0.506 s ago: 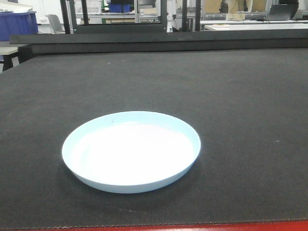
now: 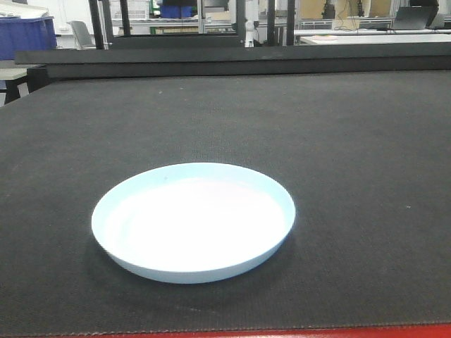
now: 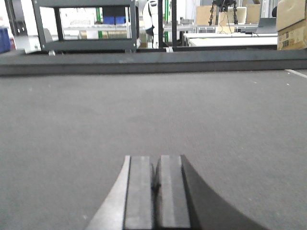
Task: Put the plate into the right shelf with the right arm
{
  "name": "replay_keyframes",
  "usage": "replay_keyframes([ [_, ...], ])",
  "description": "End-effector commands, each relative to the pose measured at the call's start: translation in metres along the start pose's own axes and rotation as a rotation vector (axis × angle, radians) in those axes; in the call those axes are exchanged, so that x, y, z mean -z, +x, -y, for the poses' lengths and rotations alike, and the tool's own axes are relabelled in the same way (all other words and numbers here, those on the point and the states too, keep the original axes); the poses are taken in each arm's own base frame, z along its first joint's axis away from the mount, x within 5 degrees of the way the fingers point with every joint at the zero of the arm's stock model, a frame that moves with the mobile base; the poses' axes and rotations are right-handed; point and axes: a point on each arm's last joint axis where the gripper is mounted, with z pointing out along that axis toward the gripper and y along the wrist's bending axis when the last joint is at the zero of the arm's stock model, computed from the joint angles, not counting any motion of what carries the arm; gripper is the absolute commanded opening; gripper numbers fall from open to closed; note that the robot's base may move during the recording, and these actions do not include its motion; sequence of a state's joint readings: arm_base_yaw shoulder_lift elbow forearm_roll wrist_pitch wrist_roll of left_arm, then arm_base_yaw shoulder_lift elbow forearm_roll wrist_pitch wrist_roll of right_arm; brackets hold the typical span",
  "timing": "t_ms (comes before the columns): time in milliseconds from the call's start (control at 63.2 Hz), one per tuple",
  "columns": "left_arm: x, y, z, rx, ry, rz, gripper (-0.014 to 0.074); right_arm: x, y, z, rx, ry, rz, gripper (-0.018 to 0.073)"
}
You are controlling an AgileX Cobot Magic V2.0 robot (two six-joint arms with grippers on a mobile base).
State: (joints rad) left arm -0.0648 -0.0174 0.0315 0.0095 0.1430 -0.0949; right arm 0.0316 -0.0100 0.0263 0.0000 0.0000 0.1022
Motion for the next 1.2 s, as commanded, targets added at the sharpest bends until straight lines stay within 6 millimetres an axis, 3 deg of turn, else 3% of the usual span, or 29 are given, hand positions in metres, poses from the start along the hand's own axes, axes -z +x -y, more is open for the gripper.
replay_keyframes([
  [0,0.0,-0.004,0.001,0.008,0.015,0.077,-0.0047,0.003,-0.019,-0.002,-0.047,-0.014,0.153,0.0055],
  [158,0.0,-0.004,0.001,0.008,0.015,0.077,-0.0047,0.007,-0.054,-0.006,-0.073,-0.017,0.125,0.0055],
  [316,0.0,-0.004,0.001,0.008,0.015,0.077,-0.0047,0.002,-0.104,-0.012,-0.064,-0.007,-0.106,0.0055],
  [458,0.0,-0.004,0.001,0.008,0.015,0.077,-0.0047,-0.023,-0.152,-0.025,-0.114,-0.081,-0.188,0.0055],
  [585,0.0,-0.004,0.001,0.008,0.015,0.077,-0.0047,-0.052,-0.172,-0.039,-0.106,-0.179,-0.31,0.0055],
  [711,0.0,-0.004,0.001,0.008,0.015,0.077,-0.0047,-0.083,-0.169,-0.059,-0.091,-0.303,-0.515,0.0055],
  [885,0.0,-0.004,0.001,0.008,0.015,0.077,-0.0047,-0.12,-0.148,-0.094,-0.041,-0.443,-0.728,0.0059],
  [1186,0.0,-0.004,0.001,0.008,0.015,0.077,-0.0047,-0.167,-0.082,-0.148,0.037,-0.53,-0.965,0.0059],
])
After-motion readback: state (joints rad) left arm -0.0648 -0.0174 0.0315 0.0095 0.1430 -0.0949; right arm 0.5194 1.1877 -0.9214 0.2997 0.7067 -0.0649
